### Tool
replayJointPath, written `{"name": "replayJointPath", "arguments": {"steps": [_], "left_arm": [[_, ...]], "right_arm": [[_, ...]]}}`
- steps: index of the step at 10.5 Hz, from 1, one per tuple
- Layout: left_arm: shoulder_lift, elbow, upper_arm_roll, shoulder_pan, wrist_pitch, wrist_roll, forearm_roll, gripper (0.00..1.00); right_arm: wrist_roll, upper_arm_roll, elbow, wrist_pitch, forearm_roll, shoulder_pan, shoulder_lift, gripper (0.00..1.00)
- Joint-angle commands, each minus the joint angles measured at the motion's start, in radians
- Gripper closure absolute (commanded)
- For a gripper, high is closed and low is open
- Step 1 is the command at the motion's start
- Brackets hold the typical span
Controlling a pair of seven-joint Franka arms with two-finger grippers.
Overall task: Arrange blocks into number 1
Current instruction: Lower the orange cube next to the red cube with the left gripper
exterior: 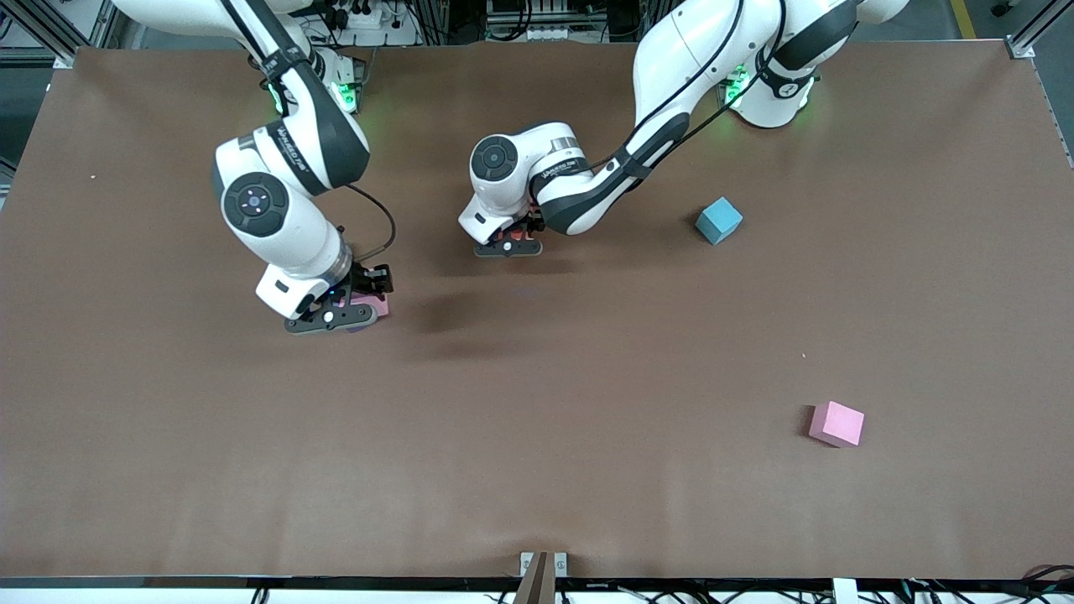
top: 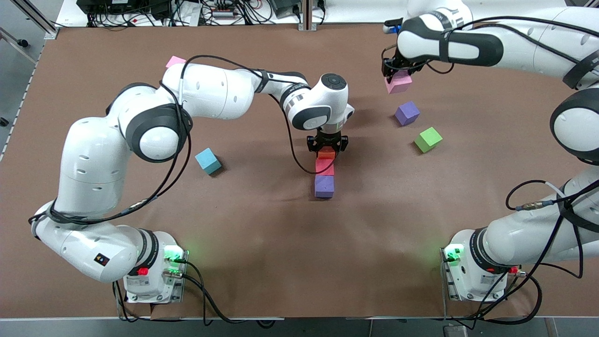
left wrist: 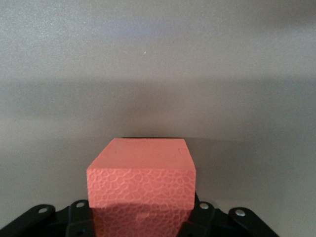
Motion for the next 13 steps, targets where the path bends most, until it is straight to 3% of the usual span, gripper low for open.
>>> {"name": "replayJointPath", "arguments": {"steps": [1,7,8,9,13], "left_arm": [[-0.012,-0.035,0.002,0.001,0.027,0.008,0.036,1.0],[-0.016,-0.052,0.001,0.0,0.029,0.007,0.036,1.0],[-0.016,-0.057,0.001,0.0,0.029,0.007,0.036,0.82],[-0.018,-0.059,0.001,-0.002,0.027,0.006,0.036,0.01],[-0.062,-0.051,-0.001,-0.003,-0.008,-0.012,0.034,0.0]], "right_arm": [[0.108,0.008,-0.039,0.036,0.025,0.018,-0.024,1.0],[0.202,0.006,-0.045,0.014,0.025,0.034,0.008,1.0],[0.207,0.006,-0.045,-0.001,0.025,0.034,0.002,1.0],[0.209,0.006,-0.042,-0.034,0.023,0.029,-0.005,1.0],[0.209,0.0,-0.044,-0.053,0.02,0.015,-0.01,1.0]]}}
